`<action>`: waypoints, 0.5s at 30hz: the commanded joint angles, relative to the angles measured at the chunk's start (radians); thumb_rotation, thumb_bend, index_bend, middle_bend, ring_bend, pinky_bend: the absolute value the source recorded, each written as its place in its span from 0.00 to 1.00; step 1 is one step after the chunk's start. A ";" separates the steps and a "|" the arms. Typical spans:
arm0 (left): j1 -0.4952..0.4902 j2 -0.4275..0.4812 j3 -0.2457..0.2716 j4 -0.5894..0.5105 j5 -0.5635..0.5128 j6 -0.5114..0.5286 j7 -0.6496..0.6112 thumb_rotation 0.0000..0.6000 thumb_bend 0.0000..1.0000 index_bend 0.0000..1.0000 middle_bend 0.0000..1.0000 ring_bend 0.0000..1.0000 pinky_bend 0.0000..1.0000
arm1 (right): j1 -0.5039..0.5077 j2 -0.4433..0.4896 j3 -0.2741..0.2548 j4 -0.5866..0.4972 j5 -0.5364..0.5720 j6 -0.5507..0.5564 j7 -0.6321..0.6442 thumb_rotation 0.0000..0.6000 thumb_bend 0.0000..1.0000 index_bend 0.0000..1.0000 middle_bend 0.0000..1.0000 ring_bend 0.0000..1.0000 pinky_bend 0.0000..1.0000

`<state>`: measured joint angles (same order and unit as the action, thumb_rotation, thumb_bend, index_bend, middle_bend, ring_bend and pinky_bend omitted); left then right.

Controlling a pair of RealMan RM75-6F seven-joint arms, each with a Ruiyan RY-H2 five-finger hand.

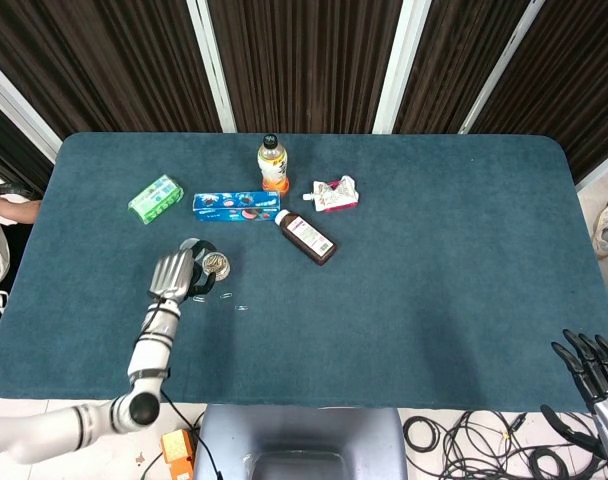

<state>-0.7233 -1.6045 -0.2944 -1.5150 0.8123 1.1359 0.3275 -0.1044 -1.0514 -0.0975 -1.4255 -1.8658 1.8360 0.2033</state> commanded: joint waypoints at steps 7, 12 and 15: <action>0.442 0.283 0.463 -0.175 0.737 0.564 -0.099 1.00 0.38 0.03 0.27 0.21 0.42 | 0.017 -0.009 0.002 -0.047 0.018 -0.069 -0.079 1.00 0.18 0.00 0.00 0.00 0.00; 0.602 0.165 0.494 0.114 0.845 0.765 -0.159 1.00 0.38 0.02 0.11 0.02 0.22 | 0.029 -0.020 0.008 -0.072 0.030 -0.108 -0.132 1.00 0.18 0.00 0.00 0.00 0.00; 0.624 0.156 0.508 0.169 0.838 0.720 -0.168 1.00 0.38 0.01 0.10 0.01 0.20 | 0.036 -0.024 0.011 -0.087 0.039 -0.131 -0.155 1.00 0.18 0.00 0.00 0.00 0.00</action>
<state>-0.2022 -1.4203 0.1468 -1.4751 1.5902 1.8315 0.2048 -0.0729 -1.0724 -0.0888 -1.5049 -1.8323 1.7139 0.0573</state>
